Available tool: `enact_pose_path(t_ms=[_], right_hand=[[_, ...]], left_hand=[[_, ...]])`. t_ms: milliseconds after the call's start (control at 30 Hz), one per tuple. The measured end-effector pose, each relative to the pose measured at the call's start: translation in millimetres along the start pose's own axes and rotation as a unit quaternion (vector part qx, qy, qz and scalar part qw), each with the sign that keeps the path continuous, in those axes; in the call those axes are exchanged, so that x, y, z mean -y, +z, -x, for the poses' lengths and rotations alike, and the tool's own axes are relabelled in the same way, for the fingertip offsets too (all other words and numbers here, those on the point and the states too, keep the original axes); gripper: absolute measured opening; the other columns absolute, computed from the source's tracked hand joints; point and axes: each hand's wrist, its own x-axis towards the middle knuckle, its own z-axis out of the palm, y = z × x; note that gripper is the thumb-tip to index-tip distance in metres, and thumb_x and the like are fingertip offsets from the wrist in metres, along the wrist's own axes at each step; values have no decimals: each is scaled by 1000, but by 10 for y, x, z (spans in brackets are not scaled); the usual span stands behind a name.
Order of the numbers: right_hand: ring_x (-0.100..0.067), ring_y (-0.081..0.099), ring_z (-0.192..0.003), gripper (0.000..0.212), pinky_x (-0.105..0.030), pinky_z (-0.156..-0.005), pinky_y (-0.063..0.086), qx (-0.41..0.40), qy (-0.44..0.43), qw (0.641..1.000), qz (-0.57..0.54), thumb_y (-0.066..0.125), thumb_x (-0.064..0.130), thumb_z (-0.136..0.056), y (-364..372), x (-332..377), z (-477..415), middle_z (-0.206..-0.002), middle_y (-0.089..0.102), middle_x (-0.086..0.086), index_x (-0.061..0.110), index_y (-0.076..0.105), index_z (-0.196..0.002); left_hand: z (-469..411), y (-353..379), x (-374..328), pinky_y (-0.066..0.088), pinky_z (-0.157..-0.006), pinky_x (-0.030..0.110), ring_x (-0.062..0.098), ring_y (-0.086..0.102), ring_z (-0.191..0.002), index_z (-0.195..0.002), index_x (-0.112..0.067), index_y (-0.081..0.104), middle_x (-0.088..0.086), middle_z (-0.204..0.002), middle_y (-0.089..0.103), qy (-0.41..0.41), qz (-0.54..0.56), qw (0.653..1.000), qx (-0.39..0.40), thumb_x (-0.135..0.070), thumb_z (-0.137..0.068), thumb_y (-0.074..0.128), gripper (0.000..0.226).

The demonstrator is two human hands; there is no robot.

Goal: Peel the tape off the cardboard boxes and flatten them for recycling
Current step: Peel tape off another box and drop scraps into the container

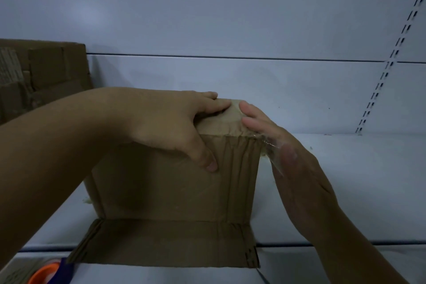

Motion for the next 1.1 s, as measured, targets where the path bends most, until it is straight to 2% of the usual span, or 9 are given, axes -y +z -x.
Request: enact_pose_path(t_ms=[133, 233, 333, 400, 533, 700, 900, 1033, 1100], right_hand=[[19, 22, -131, 40, -8, -109, 19, 28, 23, 999, 20, 23, 66, -90, -12, 39, 16, -138, 32, 42, 63, 42, -125], [14, 24, -133, 42, -13, -112, 19, 53, 8, 998, 39, 26, 38, -95, -131, 50, 76, -138, 33, 42, 57, 43, -129], [-3, 43, -130, 37, -24, -107, 36, 6, 28, 999, -25, 47, 43, -89, -266, 210, 19, -137, 49, 22, 38, 57, -125], [-1, 52, -122, 39, -20, -98, 45, -61, 71, 989, -116, 55, 52, -75, -295, 355, 46, -130, 56, 22, 40, 68, -110], [-13, 45, -131, 82, -29, -107, 36, -98, 84, 968, -215, 45, 84, -59, -244, 570, 100, -145, 41, 17, 37, 57, -126], [-18, 50, -128, 77, -36, -104, 42, -166, 48, 966, -195, 63, 80, -52, -166, 622, 78, -143, 45, 17, 35, 65, -114], [-9, 45, -131, 22, -48, -105, 39, -319, -36, 940, -115, 67, 46, -72, -335, 654, 106, -137, 52, 3, 33, 73, -89], [-2, 51, -121, 44, -29, -97, 46, -191, 23, 975, 112, 60, 73, -66, -265, 659, 82, -124, 58, 20, 41, 64, -97], [6, 51, -115, 34, -12, -92, 42, -169, 49, 953, 248, 60, 67, -67, -197, 578, 111, -120, 55, 27, 41, 60, -88]], left_hand=[[-27, 185, 304, 10, -113, 33, 9, 7, -144, -145, -46, 20, -17, -157, 9, 33, -30, 997, 61, -72, -77, 52, 80], [123, 178, 172, 8, -112, 32, 1, 5, -141, -145, -47, 19, -24, -154, 4, -10, 64, 996, 54, -83, -59, 57, 101], [239, -45, -101, 9, -110, 26, -5, 7, -138, -145, -51, 12, -30, -150, 5, -40, 108, 993, 5, -86, -26, 63, 133], [418, -66, -226, 8, -111, 23, -5, 6, -140, -144, -54, 8, -32, -151, 1, -21, 103, 994, 5, -74, -30, 65, 129], [464, -70, -267, 4, -113, 28, -6, 2, -141, -141, -59, 5, -31, -153, -2, -25, 101, 995, -5, -77, -28, 58, 126], [397, -54, -213, -1, -114, 43, -5, -3, -141, -135, -66, -5, -32, -152, -6, -32, 45, 998, -1, -84, -26, 50, 124], [496, -96, -284, -4, -119, 44, -12, -7, -138, -139, -62, -3, -35, -151, -6, -26, 67, 997, 0, -80, -34, 52, 119], [500, -118, -302, 0, -119, 44, -9, -4, -139, -141, -58, -1, -32, -153, -6, -33, 69, 997, 7, -80, -35, 52, 121], [534, -130, -320, 2, -120, 44, -9, -3, -140, -140, -59, -2, -32, -153, -6, -24, 62, 998, 8, -81, -36, 51, 120]])
